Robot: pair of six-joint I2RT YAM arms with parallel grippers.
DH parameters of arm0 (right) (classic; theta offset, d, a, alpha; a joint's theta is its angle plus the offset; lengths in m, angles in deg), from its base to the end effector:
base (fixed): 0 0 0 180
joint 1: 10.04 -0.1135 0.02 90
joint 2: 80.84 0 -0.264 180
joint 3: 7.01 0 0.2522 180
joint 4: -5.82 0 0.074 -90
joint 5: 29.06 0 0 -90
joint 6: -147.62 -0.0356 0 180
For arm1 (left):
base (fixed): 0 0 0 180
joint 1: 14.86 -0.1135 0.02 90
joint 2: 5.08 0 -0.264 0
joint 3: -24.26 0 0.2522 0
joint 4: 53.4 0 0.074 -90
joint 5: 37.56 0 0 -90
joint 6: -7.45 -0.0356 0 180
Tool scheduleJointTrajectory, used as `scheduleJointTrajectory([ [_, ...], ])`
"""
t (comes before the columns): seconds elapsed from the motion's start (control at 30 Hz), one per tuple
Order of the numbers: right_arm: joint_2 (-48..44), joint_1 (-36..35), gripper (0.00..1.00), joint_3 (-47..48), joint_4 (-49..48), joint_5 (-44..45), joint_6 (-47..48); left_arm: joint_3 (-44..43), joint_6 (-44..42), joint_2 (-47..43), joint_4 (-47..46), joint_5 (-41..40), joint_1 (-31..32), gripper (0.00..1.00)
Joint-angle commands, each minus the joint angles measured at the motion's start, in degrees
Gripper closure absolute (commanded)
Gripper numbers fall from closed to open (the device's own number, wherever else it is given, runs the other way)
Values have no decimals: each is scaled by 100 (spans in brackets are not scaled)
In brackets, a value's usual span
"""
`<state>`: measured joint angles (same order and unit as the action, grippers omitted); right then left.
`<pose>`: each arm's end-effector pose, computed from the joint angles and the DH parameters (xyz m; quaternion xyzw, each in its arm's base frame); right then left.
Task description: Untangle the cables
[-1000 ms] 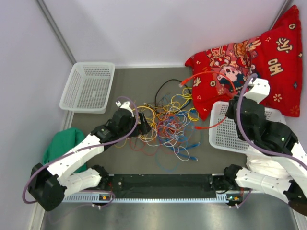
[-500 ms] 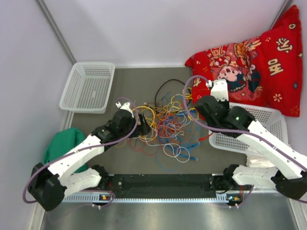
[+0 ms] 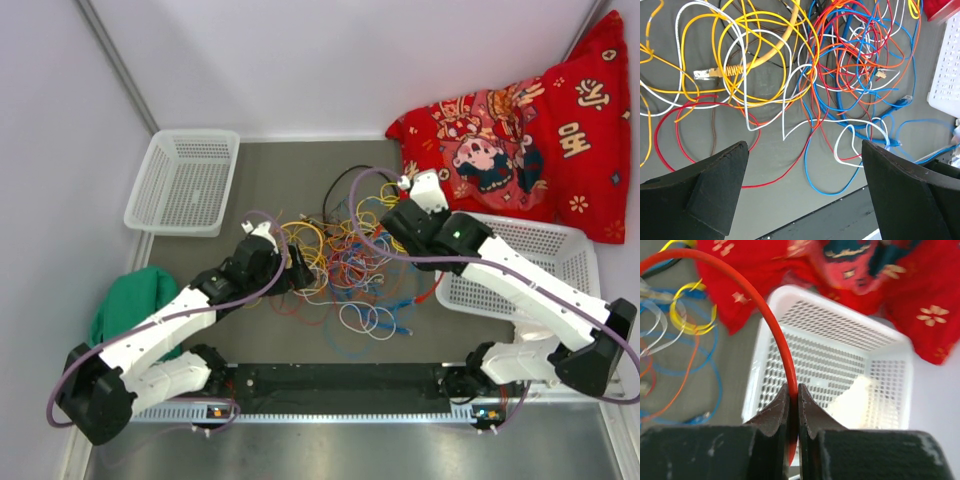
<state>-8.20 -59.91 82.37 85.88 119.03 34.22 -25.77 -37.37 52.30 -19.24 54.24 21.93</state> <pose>0.1677 0.1521 0.3552 -0.0857 0.8537 -0.2587 0.4438 0.1674 -0.1266 0.2310 -0.0603 0.9097 -0.2801 0.3006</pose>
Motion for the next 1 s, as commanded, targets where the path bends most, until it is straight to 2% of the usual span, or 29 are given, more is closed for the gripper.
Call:
scheduleJointTrajectory([
  [0.0, -347, -67, 100, -222, -889, -1742, 539, 137, 87, -175, -344, 101, -6, 1],
  [0.07, -224, -93, 100, -205, -751, -1608, 153, 147, 78, -201, -405, 197, -14, 1],
  [0.13, -294, -93, 100, -222, -881, -1545, -24, 164, 17, -236, -633, 731, -15, 1],
  [0.23, -339, -93, 100, -170, -1198, -1940, 2, 488, 86, -534, -2123, 1863, 108, 1],
  [0.3, -251, -93, 100, 57, -1059, -2073, -94, 612, -61, -763, -3281, 2095, 457, 2],
  [0.37, -119, -93, 100, 234, -953, -2204, -174, 534, -500, -782, -3473, 1948, 801, 2],
  [0.4, -101, -93, 100, 365, -935, -2283, -217, 455, -1068, -738, -3351, 1807, 1003, 3],
  [0.5, -92, -85, 100, 611, -883, -2530, -305, 174, -2001, -536, -3341, 1490, 1898, 5],
  [0.7, -66, -93, 100, 1130, -636, -2846, -437, 708, -2523, -343, -4395, 1096, 2410, 6],
  [0.97, -136, -93, 100, 1500, -469, -2969, -464, 867, -2901, 273, -4703, 655, 2675, 15],
])
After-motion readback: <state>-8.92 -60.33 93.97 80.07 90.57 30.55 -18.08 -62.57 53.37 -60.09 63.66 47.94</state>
